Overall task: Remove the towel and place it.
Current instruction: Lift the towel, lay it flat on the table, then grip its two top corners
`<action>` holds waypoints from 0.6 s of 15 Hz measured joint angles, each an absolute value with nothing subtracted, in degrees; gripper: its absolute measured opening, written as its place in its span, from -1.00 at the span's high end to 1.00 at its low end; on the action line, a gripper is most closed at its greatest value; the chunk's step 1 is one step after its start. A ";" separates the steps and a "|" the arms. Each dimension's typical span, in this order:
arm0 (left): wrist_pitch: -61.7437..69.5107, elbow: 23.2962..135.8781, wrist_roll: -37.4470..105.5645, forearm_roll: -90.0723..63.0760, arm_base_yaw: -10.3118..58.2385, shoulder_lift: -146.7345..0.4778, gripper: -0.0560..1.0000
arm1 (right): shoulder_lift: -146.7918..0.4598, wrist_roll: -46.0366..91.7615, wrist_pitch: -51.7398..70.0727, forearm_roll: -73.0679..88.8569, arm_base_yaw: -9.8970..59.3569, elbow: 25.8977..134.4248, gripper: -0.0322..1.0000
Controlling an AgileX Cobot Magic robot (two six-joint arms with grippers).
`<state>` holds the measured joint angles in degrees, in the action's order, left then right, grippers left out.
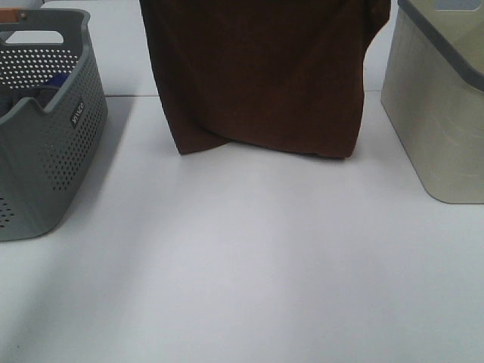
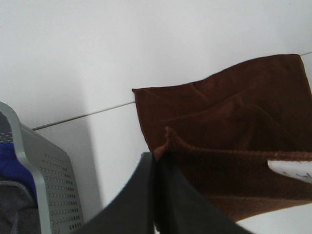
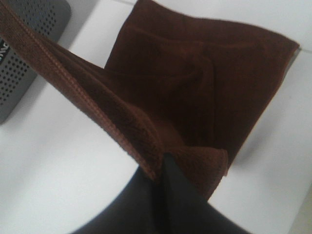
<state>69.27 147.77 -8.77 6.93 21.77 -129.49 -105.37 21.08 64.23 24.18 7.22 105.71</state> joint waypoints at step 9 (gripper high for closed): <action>68.07 104.45 -7.96 7.45 29.62 -107.14 0.89 | -96.49 12.15 69.96 22.69 6.93 99.29 0.94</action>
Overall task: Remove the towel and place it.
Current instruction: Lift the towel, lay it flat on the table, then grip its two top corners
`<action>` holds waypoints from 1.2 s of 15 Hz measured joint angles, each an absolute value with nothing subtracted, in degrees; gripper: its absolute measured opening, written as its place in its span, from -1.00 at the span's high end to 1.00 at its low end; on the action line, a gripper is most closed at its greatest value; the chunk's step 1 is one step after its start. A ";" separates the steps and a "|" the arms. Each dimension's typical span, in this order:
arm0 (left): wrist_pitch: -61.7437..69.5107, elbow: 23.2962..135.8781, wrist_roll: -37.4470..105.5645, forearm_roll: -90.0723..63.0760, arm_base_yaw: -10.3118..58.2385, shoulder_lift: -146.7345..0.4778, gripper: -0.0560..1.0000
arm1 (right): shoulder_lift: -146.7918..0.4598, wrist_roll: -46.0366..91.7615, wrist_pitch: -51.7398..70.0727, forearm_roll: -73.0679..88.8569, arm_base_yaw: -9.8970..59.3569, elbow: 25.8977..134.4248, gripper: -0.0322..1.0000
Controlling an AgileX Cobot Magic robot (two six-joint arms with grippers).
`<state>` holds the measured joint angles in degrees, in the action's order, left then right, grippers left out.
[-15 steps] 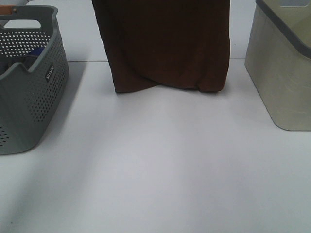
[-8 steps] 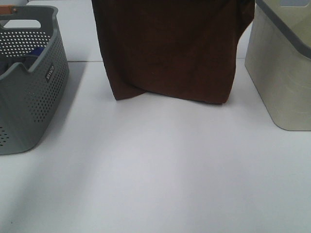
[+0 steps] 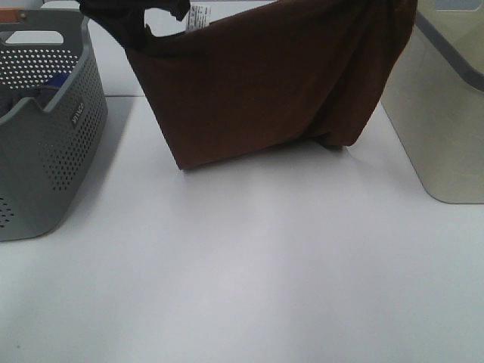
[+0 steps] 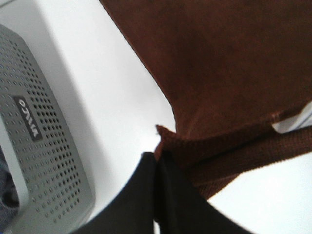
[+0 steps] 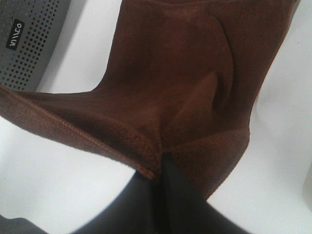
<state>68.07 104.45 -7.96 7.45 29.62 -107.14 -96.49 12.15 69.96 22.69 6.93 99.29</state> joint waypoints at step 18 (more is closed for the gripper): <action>63.66 50.59 -27.10 -4.41 53.92 -78.04 0.89 | -56.04 12.15 70.19 28.25 7.16 33.29 0.94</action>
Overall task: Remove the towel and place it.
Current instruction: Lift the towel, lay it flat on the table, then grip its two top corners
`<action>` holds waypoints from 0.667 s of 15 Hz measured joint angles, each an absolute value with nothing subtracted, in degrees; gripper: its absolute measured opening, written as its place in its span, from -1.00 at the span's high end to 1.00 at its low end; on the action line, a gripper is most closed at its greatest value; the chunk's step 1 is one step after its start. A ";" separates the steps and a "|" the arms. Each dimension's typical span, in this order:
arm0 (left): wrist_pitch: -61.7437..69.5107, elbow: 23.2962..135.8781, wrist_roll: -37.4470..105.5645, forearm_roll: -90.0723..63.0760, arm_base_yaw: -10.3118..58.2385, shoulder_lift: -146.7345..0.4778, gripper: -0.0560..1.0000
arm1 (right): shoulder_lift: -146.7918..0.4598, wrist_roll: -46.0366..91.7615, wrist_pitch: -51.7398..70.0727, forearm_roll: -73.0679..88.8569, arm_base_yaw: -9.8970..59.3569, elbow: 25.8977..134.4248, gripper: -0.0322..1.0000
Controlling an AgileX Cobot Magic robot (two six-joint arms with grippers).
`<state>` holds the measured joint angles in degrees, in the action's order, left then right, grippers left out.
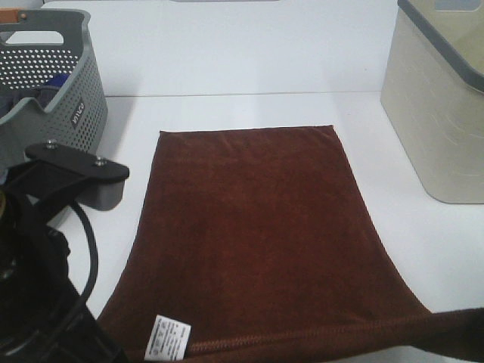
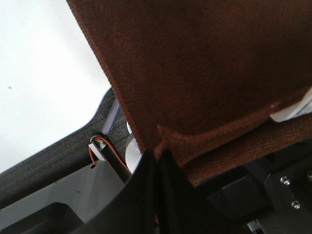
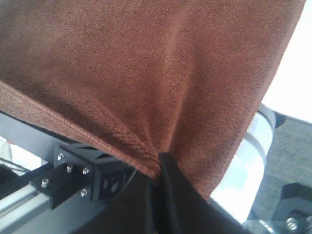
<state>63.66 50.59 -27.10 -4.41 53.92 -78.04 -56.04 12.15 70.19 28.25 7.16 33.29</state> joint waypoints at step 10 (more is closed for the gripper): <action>67.09 48.30 -27.16 -5.50 55.12 -77.92 0.89 | -54.83 11.40 69.96 26.30 6.93 28.53 0.58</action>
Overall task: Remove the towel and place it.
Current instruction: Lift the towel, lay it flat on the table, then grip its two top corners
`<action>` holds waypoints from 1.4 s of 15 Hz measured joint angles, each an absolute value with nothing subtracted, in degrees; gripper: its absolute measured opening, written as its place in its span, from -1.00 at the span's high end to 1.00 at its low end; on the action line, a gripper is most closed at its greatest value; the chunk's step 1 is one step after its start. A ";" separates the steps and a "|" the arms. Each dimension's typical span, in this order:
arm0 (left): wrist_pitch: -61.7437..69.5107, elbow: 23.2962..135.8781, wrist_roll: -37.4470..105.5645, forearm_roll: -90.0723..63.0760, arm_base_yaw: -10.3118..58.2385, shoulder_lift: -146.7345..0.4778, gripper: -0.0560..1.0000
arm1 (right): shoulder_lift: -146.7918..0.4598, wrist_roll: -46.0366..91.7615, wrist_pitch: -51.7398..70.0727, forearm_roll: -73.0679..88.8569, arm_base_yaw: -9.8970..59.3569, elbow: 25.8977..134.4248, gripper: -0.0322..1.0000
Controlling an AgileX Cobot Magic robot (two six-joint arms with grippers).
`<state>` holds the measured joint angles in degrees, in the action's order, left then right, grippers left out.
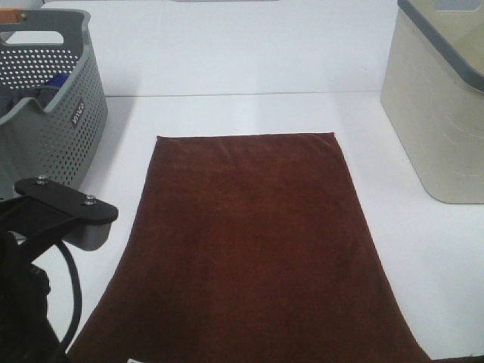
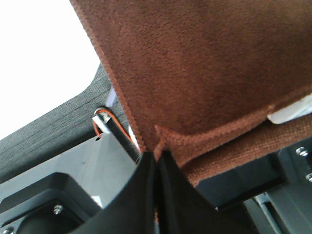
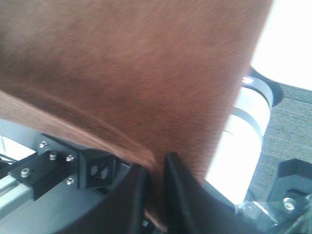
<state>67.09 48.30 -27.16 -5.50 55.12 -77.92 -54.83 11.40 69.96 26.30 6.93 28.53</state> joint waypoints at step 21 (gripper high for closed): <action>48.47 58.61 -28.42 8.14 43.03 -78.55 -0.36 | -63.88 9.57 61.02 23.72 6.82 50.31 -0.12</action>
<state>48.47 58.61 -28.42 8.14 43.03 -78.55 -63.88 9.57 61.02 23.72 6.82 50.31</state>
